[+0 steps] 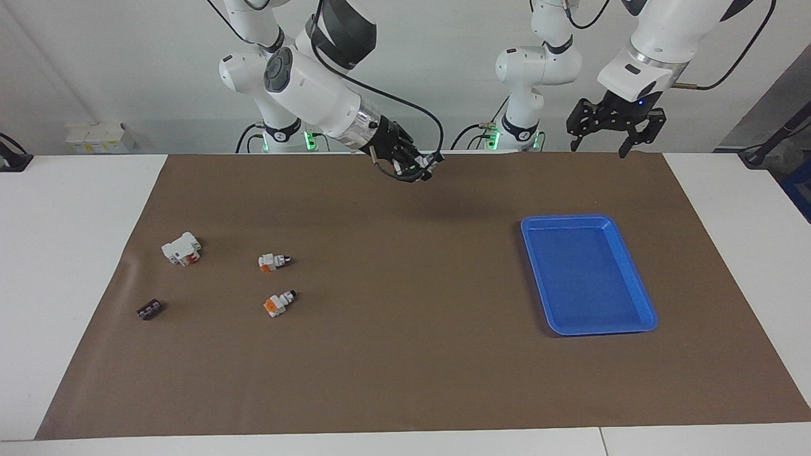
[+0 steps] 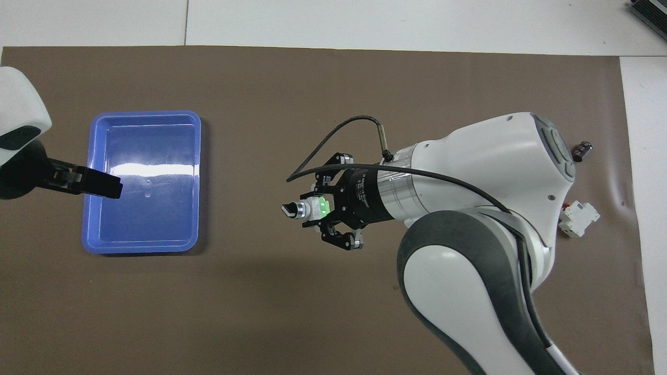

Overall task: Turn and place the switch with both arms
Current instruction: 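Lift the switch with the right gripper while the left gripper reaches forward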

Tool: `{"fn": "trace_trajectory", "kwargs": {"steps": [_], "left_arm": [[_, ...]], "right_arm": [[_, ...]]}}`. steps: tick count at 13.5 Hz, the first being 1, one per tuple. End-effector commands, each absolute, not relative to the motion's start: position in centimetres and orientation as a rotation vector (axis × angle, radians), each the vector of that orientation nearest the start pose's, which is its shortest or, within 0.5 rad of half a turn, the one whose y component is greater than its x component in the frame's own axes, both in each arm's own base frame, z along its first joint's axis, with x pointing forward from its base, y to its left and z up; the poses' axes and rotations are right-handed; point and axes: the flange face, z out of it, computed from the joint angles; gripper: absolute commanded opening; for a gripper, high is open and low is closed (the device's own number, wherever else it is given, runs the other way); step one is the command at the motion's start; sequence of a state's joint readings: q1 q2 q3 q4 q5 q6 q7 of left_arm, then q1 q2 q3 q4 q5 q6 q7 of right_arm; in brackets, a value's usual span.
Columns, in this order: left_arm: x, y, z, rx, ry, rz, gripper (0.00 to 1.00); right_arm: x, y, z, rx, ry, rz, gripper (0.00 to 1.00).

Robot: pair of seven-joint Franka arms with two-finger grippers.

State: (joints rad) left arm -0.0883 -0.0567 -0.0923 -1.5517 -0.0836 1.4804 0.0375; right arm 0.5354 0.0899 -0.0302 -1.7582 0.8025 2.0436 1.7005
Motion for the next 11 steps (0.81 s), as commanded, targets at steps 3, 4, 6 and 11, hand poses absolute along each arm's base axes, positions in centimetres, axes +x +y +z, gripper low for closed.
{"fn": "trace_trajectory", "kwargs": {"steps": [3, 4, 6, 11], "left_arm": [[50.3, -13.4, 65.8, -3.413, -0.035, 0.105, 0.88], [50.1, -14.1, 65.8, -3.430, -0.108, 0.127, 0.88], [50.1, -15.0, 65.7, -3.525, -0.344, 0.215, 0.87], [49.9, -16.7, 65.2, -3.512, -0.920, 0.321, 0.87]], "right_arm": [[52.7, 36.3, 54.4, -1.682, 1.769, 0.770, 0.00], [52.7, 36.4, 54.4, -1.679, 1.772, 0.774, 0.00], [52.5, 36.6, 54.6, -1.703, 1.770, 0.801, 0.00], [51.7, 37.3, 54.3, -1.738, 1.767, 0.827, 0.00]]}}
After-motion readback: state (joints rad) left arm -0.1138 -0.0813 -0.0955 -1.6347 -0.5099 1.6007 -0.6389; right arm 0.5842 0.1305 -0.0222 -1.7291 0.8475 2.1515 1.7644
